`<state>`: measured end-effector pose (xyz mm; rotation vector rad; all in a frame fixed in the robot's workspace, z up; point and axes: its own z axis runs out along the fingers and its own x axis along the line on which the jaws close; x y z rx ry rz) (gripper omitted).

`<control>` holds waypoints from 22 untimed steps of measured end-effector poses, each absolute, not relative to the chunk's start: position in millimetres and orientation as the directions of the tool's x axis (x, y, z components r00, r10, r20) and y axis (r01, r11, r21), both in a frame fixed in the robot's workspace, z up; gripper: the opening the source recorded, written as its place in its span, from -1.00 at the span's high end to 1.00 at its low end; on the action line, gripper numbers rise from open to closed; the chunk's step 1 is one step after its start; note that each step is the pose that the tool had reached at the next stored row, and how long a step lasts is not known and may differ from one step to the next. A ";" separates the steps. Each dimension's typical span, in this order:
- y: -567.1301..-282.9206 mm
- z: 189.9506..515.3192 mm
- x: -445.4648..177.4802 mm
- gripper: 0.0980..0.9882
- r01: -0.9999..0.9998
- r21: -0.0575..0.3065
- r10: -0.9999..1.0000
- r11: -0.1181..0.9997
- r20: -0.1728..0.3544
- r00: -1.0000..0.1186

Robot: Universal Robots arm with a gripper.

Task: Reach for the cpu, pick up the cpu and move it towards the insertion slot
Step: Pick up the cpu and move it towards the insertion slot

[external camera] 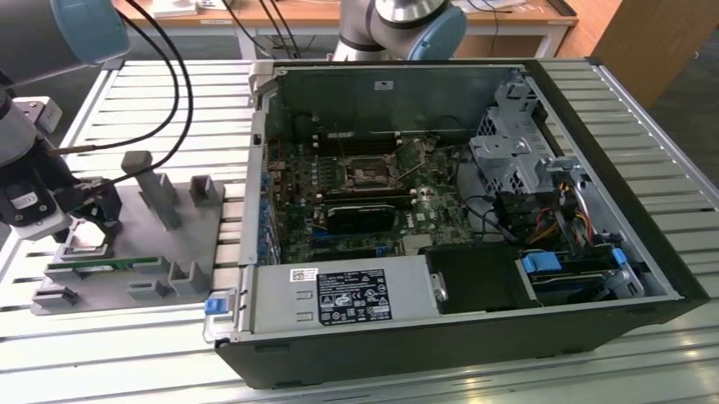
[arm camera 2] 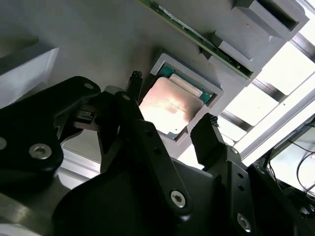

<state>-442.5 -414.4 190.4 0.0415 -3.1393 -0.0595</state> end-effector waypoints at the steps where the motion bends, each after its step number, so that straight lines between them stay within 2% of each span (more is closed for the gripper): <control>1: -414.4 189.8 -442.7 -0.30 -0.026 0.038 -0.026 0.999 0.001 -1.000; 7: -414.4 187.2 -443.2 -0.27 -0.026 0.038 -0.026 0.999 0.001 -1.000; 8: -414.4 187.0 -443.3 -0.11 -0.026 0.038 -0.026 0.999 0.001 -1.000; 22: -414.3 184.4 -445.9 -0.11 -0.026 0.044 -0.026 0.999 0.001 -1.000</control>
